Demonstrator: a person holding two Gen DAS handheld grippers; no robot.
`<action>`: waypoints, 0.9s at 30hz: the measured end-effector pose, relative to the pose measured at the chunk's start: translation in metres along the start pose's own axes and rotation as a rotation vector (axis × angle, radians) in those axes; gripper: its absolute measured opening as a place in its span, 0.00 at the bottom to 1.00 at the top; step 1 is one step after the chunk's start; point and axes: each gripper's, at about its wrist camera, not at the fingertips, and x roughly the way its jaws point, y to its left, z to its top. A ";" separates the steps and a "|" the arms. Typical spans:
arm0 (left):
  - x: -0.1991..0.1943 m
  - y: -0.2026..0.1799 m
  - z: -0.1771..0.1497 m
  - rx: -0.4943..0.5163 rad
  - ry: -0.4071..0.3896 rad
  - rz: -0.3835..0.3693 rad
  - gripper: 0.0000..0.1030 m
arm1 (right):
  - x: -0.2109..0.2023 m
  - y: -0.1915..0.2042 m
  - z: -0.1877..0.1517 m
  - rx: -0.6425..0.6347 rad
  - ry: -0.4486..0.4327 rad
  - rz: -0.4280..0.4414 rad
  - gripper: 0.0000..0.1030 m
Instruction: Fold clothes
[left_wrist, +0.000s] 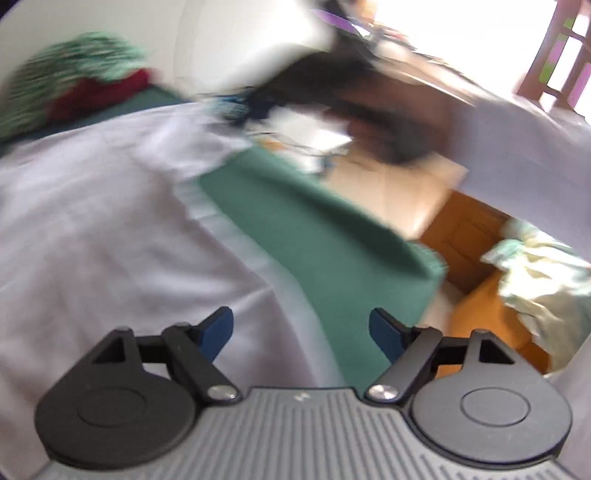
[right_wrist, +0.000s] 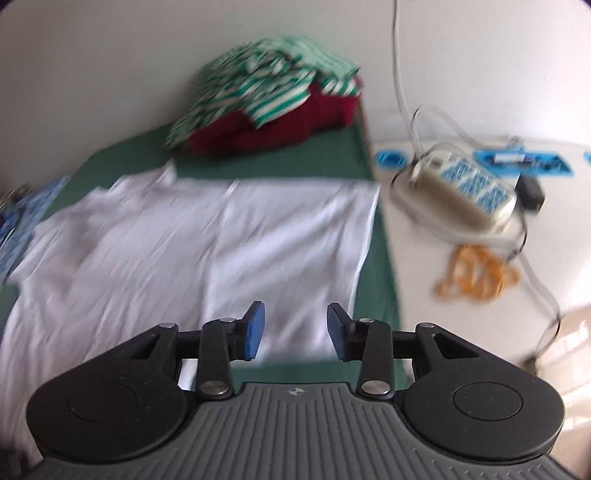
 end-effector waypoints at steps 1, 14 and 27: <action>-0.016 0.016 -0.011 -0.031 0.000 0.056 0.81 | -0.011 0.007 -0.018 0.002 0.016 0.026 0.39; -0.173 0.148 -0.164 -0.211 0.097 0.429 0.72 | -0.107 0.123 -0.167 0.046 -0.012 -0.045 0.55; -0.187 0.134 -0.267 -0.207 0.147 0.207 0.74 | -0.076 0.199 -0.255 -0.078 0.039 -0.255 0.56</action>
